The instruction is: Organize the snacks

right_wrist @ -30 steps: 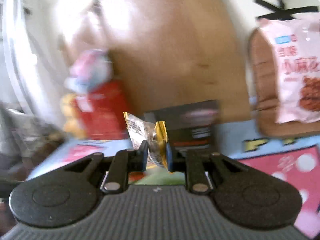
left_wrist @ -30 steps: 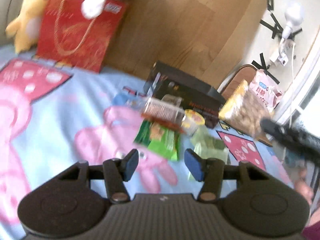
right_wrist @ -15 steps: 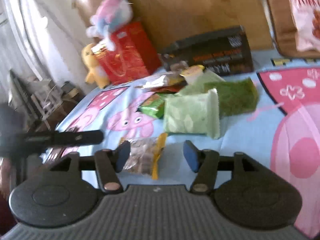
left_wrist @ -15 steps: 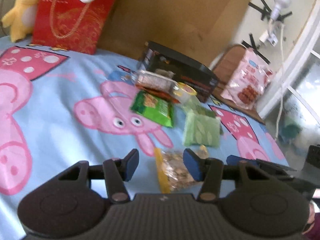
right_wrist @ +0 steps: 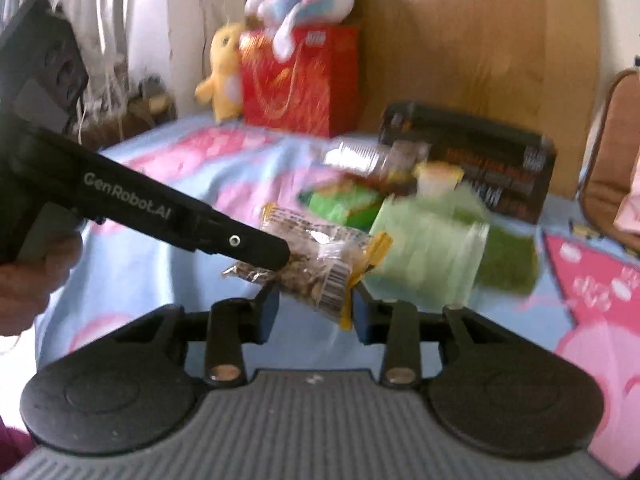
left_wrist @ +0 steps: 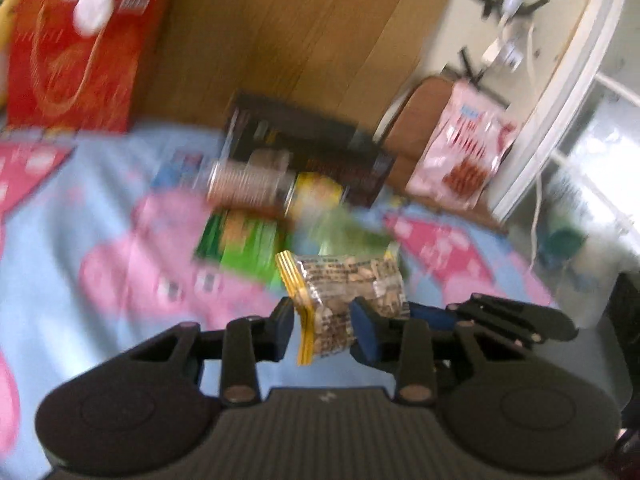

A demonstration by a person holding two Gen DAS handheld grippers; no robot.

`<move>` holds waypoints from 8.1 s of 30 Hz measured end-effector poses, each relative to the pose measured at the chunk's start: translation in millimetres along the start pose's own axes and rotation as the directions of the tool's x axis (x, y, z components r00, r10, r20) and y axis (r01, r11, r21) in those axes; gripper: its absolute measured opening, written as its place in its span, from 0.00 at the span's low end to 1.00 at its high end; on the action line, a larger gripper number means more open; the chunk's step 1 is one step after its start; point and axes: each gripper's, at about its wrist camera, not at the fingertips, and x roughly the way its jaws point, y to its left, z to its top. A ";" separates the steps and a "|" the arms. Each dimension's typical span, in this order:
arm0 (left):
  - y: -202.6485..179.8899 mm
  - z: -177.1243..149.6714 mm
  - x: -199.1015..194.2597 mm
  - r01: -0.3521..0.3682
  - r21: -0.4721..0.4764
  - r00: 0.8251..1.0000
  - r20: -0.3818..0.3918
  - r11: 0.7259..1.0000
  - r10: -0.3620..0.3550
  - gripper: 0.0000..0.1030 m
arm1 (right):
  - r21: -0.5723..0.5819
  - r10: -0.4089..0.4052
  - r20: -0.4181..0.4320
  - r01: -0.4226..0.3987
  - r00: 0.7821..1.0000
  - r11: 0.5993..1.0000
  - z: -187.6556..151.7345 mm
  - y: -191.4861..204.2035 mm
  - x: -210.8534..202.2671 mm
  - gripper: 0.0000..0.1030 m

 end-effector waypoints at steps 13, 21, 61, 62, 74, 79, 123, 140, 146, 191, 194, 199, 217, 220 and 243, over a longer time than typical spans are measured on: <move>-3.7 134.6 102.4 -0.102 0.000 0.983 0.151 0.995 0.101 0.37 | 0.102 -0.177 0.093 0.168 0.980 0.980 109.5 -104.5 82.6 0.45; 49.5 119.8 92.2 -0.149 -0.163 0.971 0.161 0.975 0.175 0.39 | 0.427 -0.317 0.144 0.230 0.937 0.874 87.8 -187.6 45.9 0.66; 88.4 -19.8 -18.1 -0.095 -0.294 0.988 0.091 0.951 0.127 0.50 | 0.177 0.016 -0.080 -0.002 0.997 0.984 -12.6 8.0 -13.3 0.07; 88.4 -12.7 -14.9 -0.111 -0.288 0.986 0.090 0.951 0.143 0.50 | 0.175 -0.007 -0.089 0.023 0.996 0.984 -16.2 4.3 -14.0 0.07; 95.6 0.4 -23.0 -0.117 -0.365 0.979 0.114 0.924 0.169 0.54 | 0.236 -0.080 -0.059 0.092 0.995 0.967 59.0 -25.7 88.7 0.44; 108.7 -9.8 -24.0 -0.131 -0.394 0.980 0.086 0.910 0.178 0.54 | 0.308 -0.008 -0.065 0.028 0.998 0.951 60.8 -31.2 104.8 0.04; -1.4 128.4 89.6 -0.025 -0.018 0.994 0.104 1.000 0.027 0.47 | 0.117 -0.029 0.053 0.023 0.998 0.993 98.5 -95.6 69.6 0.52; 55.6 10.3 29.7 -0.186 -0.162 0.976 0.087 0.969 0.202 0.49 | 0.054 -0.101 -0.028 0.103 0.994 0.993 63.0 -64.9 101.3 0.60; 66.2 -7.7 -3.2 -0.184 -0.204 0.973 0.101 0.962 0.207 0.49 | 0.130 -0.083 0.005 0.082 0.997 0.988 68.1 -58.9 92.9 0.48; 0.9 -46.8 29.4 0.052 -0.067 0.992 -0.112 0.996 -0.059 0.32 | 0.082 -0.015 -0.046 0.018 0.999 0.996 -31.8 8.2 1.2 0.37; 8.5 -45.8 27.5 0.057 -0.087 0.992 -0.107 0.995 -0.066 0.39 | 0.042 -0.023 -0.056 0.026 0.998 0.999 -31.3 16.2 2.7 0.39; 17.5 -39.7 19.9 0.060 -0.109 0.995 -0.074 0.992 -0.068 0.47 | 0.041 -0.020 -0.055 0.022 0.998 0.999 -31.8 10.0 1.7 0.42; 9.6 -46.6 15.1 0.109 -0.119 0.992 -0.050 0.987 -0.116 0.28 | 0.003 -0.032 -0.044 0.032 0.999 0.999 -30.3 20.7 3.3 0.46; 9.8 -47.3 12.5 0.109 -0.117 0.992 -0.043 0.987 -0.115 0.28 | 0.010 -0.031 -0.039 0.032 0.999 0.999 -30.7 21.7 2.3 0.45; -28.0 114.0 82.9 0.029 0.069 0.984 0.174 0.997 -0.040 0.37 | 0.087 -0.264 0.187 0.252 0.946 0.964 86.5 -72.4 54.8 0.43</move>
